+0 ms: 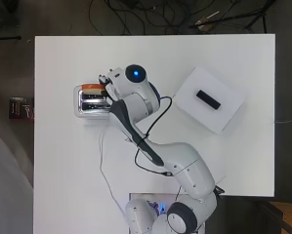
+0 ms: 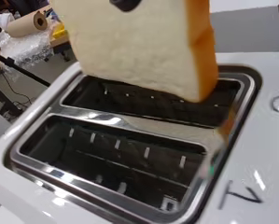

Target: Teleoperate dual arm-hand system to toast a bread

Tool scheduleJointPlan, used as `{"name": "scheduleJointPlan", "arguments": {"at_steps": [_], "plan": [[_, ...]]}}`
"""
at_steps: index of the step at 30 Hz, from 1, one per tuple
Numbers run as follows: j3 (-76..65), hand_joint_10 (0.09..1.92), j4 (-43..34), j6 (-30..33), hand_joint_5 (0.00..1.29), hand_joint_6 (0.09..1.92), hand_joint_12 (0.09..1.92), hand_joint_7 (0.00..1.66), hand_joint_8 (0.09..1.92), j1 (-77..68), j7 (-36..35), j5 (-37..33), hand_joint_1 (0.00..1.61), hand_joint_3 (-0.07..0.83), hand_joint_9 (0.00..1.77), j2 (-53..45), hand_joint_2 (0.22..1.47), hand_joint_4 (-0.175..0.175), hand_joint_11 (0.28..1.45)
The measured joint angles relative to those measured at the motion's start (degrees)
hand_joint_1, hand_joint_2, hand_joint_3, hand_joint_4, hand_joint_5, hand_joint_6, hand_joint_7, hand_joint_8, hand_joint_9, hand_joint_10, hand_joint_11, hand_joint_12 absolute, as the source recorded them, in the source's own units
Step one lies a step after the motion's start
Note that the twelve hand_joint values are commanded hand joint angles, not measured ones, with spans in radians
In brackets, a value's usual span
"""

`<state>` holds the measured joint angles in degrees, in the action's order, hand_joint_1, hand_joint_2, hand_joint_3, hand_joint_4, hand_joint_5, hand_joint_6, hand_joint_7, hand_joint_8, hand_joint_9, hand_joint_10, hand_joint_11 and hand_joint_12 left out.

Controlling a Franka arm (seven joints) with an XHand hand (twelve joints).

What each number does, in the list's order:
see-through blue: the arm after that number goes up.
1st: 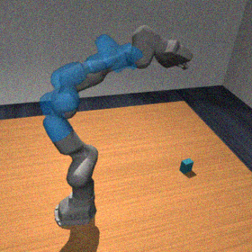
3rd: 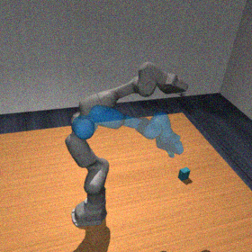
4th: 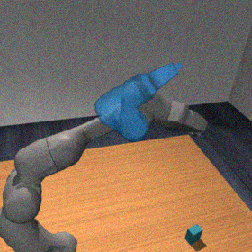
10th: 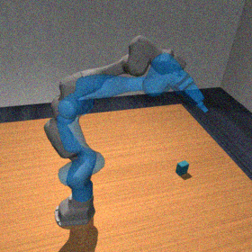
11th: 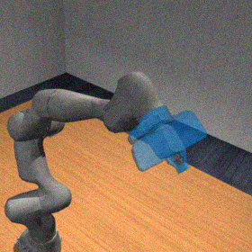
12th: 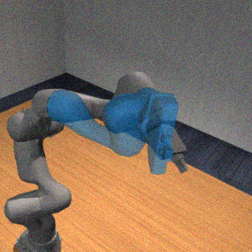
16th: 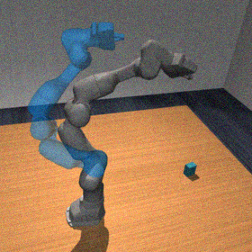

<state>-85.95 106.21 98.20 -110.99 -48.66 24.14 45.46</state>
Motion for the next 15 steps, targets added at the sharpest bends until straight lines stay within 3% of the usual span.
{"name": "scheduleJointPlan", "arguments": {"at_steps": [4,6,7,8,9,11,13,15], "plan": [[-1.16,0.09,0.45,-0.82,0.77,1.24,0.21,1.14,0.79,0.47,-0.30,2.29,1.24,-0.001,1.38,-0.05,1.14,-0.154,0.74],[-0.21,0.67,1.10,-0.84,0.71,1.26,0.15,1.06,0.85,1.39,-0.37,2.87,1.32,-0.006,1.15,-0.01,1.14,-0.168,0.74],[0.53,0.59,1.52,-0.82,0.58,0.90,0.10,0.98,0.63,1.88,-0.44,3.44,1.00,-0.005,1.06,0.00,1.14,-0.125,0.70],[1.12,0.38,2.00,-0.80,0.42,0.53,0.09,0.82,0.37,2.29,-0.45,4.00,0.61,-0.009,0.90,0.00,1.09,-0.109,0.61],[1.48,0.21,2.40,-0.98,0.29,0.28,0.09,0.60,0.20,2.58,-0.30,4.37,0.35,-0.017,0.70,-0.02,1.03,-0.105,0.52],[0.87,0.09,2.23,-3.14,0.16,0.09,0.09,0.35,0.09,1.92,-0.13,3.76,0.12,-0.019,0.46,-0.02,0.97,-0.122,0.43],[-0.64,0.09,0.06,-6.82,0.12,0.09,0.09,0.27,0.09,-0.03,-0.91,2.20,0.03,-0.012,0.38,0.10,0.96,-0.139,0.39],[-1.44,0.09,-2.84,-9.56,0.20,0.09,0.09,0.28,0.09,-1.61,-0.81,1.58,0.01,-0.005,0.37,0.11,0.96,-0.133,0.38]]}}
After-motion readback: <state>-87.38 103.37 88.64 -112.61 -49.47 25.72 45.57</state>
